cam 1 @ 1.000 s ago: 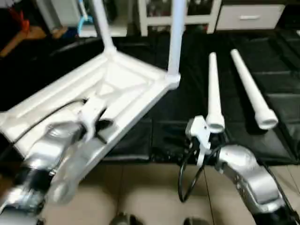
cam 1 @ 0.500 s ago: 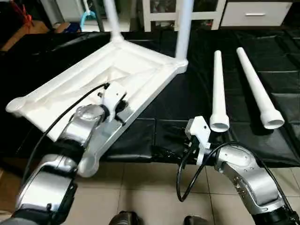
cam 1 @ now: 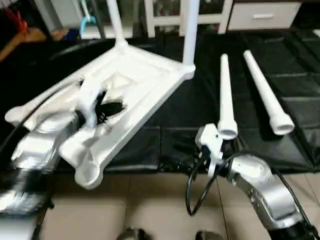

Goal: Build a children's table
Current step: Rotate table base

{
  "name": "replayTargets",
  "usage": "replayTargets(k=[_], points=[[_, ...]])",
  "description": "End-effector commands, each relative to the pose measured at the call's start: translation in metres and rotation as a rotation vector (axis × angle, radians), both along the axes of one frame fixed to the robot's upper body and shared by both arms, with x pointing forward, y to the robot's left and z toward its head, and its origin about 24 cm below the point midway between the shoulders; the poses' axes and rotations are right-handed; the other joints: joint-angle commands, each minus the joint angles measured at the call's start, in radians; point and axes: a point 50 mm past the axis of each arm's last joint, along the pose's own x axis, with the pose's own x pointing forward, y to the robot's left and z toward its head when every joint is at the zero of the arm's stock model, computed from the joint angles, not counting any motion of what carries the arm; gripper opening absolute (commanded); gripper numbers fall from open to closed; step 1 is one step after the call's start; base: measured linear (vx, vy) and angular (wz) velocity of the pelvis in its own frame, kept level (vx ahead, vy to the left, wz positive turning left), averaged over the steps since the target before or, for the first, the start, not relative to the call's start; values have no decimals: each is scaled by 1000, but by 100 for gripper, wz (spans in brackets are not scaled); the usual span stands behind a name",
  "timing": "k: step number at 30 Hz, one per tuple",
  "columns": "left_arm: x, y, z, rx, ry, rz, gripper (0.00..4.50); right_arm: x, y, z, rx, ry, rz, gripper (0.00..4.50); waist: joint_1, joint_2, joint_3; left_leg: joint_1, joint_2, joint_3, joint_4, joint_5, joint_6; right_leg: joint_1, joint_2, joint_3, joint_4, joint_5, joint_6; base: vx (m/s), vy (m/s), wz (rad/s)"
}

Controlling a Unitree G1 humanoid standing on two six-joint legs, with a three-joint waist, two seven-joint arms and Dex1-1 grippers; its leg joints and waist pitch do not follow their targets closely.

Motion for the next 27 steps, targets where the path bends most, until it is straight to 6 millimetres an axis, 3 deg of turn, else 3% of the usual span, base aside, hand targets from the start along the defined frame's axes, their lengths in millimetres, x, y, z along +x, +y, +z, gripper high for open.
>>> replayTargets(k=[1, 2, 4, 7, 11, 13, 15, 17, 19, 21, 26, 27], points=[[-23, 15, 8, 66, 50, -82, 112, -1, 1, 0, 1, 1, 12, 390, -1, 2, -71, 37, 47, -21, -89, -289, 20, 41, -43, 29, -60, -179, -228, 0, 0, 0], [-32, 22, 7, 80, 86, -86, 112, 0, 2, 0, 3, 2, 16, 390, -8, 2, -61, 31, 44, -20, -97, -304, 16, 39, -37, 28, -61, -203, -215, 0, 0, 0], [-46, 38, 7, 95, 151, -79, 112, 0, 3, 0, 4, 2, 22, 390, -7, 4, -57, 47, 43, -17, -98, -367, -11, 26, -37, 33, -71, -278, -199, 0, 0, 0], [-57, 45, 7, 107, 212, -79, 112, -1, 3, 0, 4, 3, 25, 390, -2, 9, -53, 56, 43, -17, -103, -415, -37, 17, -37, 36, -75, -328, -181, 0, 0, 0], [-73, 56, 7, 162, 300, -57, 112, 0, 4, 0, 4, 2, 28, 390, -5, 7, -47, 52, 42, -21, -111, -458, -58, 16, -36, 39, -80, -370, -150, 0, 0, 0], [-74, 61, 7, 191, 302, -30, 112, 0, 4, 0, 4, 2, 29, 390, -7, 7, -46, 48, 42, -24, -112, -468, -59, 18, -39, 39, -81, -381, -140, 0, 0, 0], [-69, 72, 6, 239, 279, 54, 112, -1, 3, 0, 4, 3, 28, 390, -7, 6, -46, 53, 40, -22, -111, -470, -57, 14, -37, 41, -86, -392, -132, 0, 0, 0], [-61, 83, 2, 284, 267, 161, 112, -1, 3, 0, 3, 3, 29, 390, -6, 8, -48, 55, 38, -21, -108, -448, -55, 14, -37, 43, -87, -376, -128, 0, 0, 0], [-60, 84, 0, 286, 273, 181, 112, -2, 3, 0, 3, 3, 29, 390, -7, 7, -51, 47, 39, -23, -110, -414, -49, 24, -39, 41, -83, -349, -132, 0, 0, 0], [-57, 85, -3, 276, 281, 213, 112, -2, 3, 0, 2, 3, 28, 390, -7, 11, -52, 52, 39, -21, -108, -409, -49, 19, -37, 41, -84, -324, -144, 0, 0, 0], [-50, 81, -22, 291, 341, 255, 112, -2, 2, 0, 1, 2, 25, 390, -7, 11, -58, 51, 37, -18, -102, -363, -36, 25, -34, 39, -75, -222, -176, 0, 0, 0], [-50, 81, -24, 294, 346, 257, 112, -2, 2, 1, 1, 2, 25, 390, -8, 11, -59, 44, 37, -19, -102, -333, -30, 32, -36, 38, -71, -190, -183, 0, 0, 0]])
